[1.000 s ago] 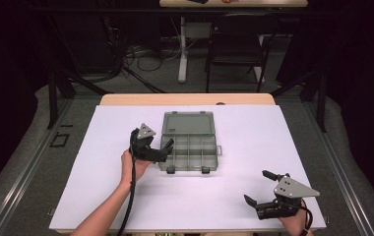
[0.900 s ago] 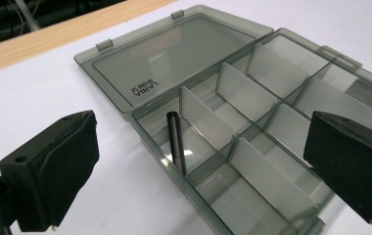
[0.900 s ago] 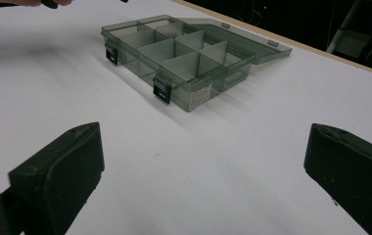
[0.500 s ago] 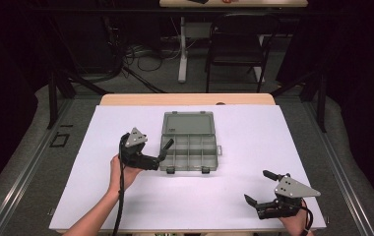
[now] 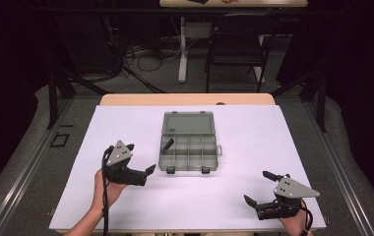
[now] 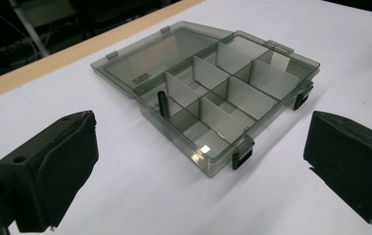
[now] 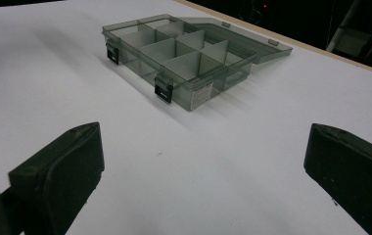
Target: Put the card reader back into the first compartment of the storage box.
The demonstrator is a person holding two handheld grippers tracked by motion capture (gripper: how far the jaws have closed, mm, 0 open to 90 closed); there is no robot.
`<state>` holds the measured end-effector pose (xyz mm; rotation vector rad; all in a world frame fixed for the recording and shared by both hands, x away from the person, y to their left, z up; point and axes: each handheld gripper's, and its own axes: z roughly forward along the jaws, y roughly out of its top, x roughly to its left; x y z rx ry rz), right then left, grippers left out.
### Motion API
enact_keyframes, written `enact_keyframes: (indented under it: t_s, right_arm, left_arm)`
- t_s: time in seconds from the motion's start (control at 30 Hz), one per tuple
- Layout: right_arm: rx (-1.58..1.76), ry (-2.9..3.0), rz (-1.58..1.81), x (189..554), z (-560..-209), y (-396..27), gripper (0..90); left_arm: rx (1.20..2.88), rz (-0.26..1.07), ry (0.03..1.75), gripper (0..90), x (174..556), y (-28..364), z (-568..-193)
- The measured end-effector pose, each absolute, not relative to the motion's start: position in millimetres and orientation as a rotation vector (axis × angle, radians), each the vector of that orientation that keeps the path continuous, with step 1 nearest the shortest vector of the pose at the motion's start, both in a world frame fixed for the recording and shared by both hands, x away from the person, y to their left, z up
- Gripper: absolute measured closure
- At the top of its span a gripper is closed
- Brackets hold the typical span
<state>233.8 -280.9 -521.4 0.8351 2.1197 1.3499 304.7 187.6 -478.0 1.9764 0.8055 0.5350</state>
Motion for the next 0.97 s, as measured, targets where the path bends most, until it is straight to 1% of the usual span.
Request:
enact_keyframes:
  t_s: [0.23,0.47,0.67,0.8,0.97]
  right_arm:
    - [0.838,2.119,1.355,234,-521,-281,1.0]
    - [0.834,2.122,1.357,233,-520,-281,0.9]
    - [0.832,2.122,1.355,233,-520,-280,0.9]
    - [0.835,2.118,1.360,232,-520,-281,0.9]
    - [0.830,2.120,1.356,232,-520,-281,0.9]
  left_arm:
    - [1.935,0.571,0.807,0.0,279,202,-481]
    - [1.915,0.592,0.822,0.0,255,212,-494]
    - [1.904,0.566,0.848,0.0,243,218,-509]
    - [1.901,0.579,0.857,0.0,236,219,-517]
    - [1.897,0.570,0.863,0.0,235,221,-523]
